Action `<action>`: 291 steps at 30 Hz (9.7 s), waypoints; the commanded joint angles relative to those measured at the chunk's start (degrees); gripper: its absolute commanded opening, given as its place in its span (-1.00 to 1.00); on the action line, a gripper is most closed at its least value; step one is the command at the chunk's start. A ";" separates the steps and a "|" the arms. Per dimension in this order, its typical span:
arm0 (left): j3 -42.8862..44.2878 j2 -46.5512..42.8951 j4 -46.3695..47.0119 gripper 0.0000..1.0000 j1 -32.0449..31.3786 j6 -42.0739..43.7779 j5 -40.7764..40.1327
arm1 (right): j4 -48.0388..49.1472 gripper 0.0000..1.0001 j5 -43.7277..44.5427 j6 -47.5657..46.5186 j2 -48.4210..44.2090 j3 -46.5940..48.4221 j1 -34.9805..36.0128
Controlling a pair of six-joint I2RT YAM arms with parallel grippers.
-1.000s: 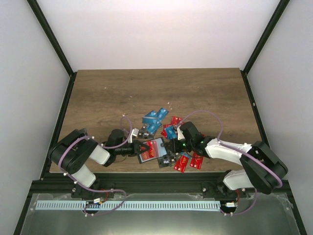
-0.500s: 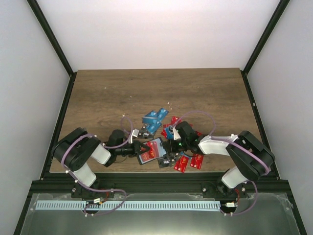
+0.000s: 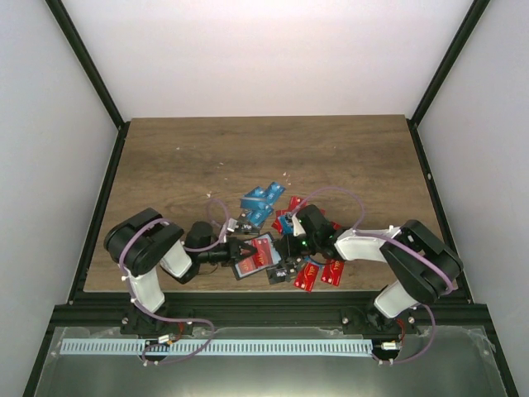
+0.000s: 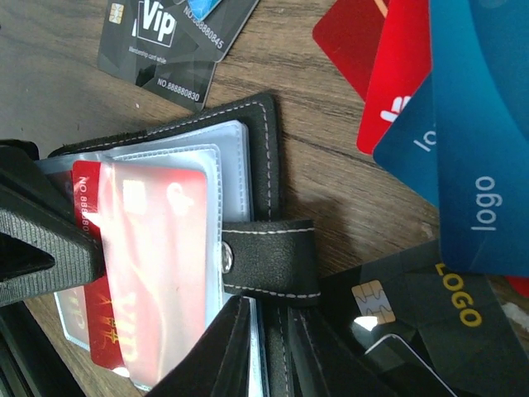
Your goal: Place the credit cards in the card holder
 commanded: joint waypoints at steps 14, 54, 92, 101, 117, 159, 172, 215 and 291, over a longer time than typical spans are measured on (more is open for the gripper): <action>-3.17 5.10 16.37 -0.92 -3.82 -11.00 -9.67 | 3.07 -0.71 -4.64 4.54 0.41 -2.86 1.60; -2.97 3.36 10.05 -0.92 -6.59 -11.09 -13.14 | 2.50 -0.99 -1.74 7.84 0.88 -3.74 6.75; 8.62 -32.26 -58.51 -0.54 -7.24 17.00 -20.68 | -4.08 -0.49 -3.97 4.74 -6.18 2.94 3.91; 9.29 -29.07 -56.36 -0.77 -7.34 19.05 -18.03 | -0.81 -0.46 -6.55 6.05 -3.02 1.60 3.57; 9.88 -23.59 -53.89 -0.89 -8.08 19.74 -17.61 | -1.68 -0.34 -5.19 6.98 -3.69 0.76 3.57; 13.29 -33.29 -66.94 -0.90 -10.23 19.81 -27.01 | 5.34 -0.31 -12.78 8.27 0.77 4.35 7.20; 13.31 -55.46 -85.34 -0.83 -10.20 17.11 -39.25 | 1.73 -0.13 -11.64 8.47 10.39 17.71 15.64; 13.08 -25.36 -63.46 -0.81 -13.01 23.58 -30.29 | -23.64 -0.06 24.89 8.55 3.86 17.43 12.56; 30.01 -19.43 -65.13 -0.51 -20.68 33.76 -29.28 | -48.10 0.93 30.77 16.28 -6.54 19.39 -2.82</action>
